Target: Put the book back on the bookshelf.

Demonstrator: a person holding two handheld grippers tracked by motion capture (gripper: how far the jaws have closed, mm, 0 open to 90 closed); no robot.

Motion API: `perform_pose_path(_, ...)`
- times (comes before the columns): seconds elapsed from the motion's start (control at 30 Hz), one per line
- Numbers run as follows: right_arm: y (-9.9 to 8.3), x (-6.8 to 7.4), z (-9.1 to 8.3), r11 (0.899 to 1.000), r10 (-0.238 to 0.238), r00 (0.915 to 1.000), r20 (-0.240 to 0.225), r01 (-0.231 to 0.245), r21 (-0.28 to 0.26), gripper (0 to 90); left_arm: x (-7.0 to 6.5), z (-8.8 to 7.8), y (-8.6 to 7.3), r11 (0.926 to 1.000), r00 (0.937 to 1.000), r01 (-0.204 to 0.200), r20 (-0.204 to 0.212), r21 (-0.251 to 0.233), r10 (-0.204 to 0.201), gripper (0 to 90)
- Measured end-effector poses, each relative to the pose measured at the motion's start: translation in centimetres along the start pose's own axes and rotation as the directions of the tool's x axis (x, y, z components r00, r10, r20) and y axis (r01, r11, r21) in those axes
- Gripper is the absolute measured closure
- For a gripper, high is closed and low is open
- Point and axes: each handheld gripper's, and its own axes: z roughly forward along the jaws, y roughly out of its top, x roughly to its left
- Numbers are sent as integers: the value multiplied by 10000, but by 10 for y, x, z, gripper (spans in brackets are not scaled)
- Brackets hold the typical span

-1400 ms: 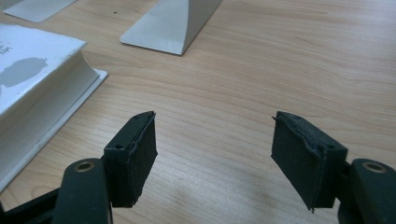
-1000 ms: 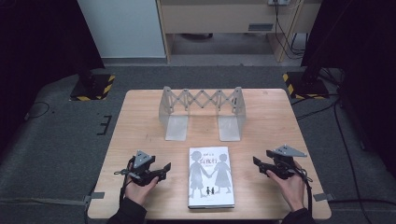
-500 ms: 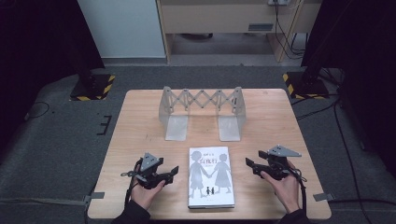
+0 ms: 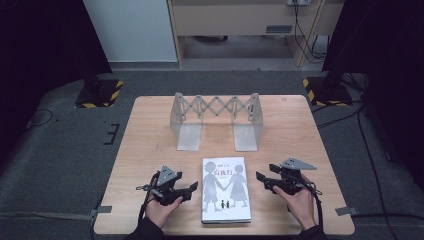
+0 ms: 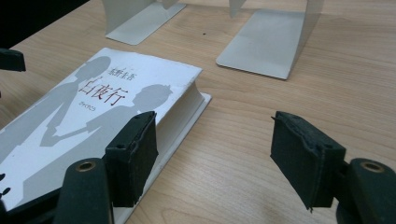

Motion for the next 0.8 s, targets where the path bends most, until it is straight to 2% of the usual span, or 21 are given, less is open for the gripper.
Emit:
perform_pose_path(0.33, 0, 8, 4, 10000, 53, 9996, -280, -54, -50, 311, -8, 5, 0, 9999, 9997, -140, 211, 81, 138, 245)
perform_pose_path(0.8, -4, 19, 14, 9996, 119, 9969, -772, -99, 266, 318, -21, 14, -3, 9984, 9969, -365, 717, 441, 333, 263)
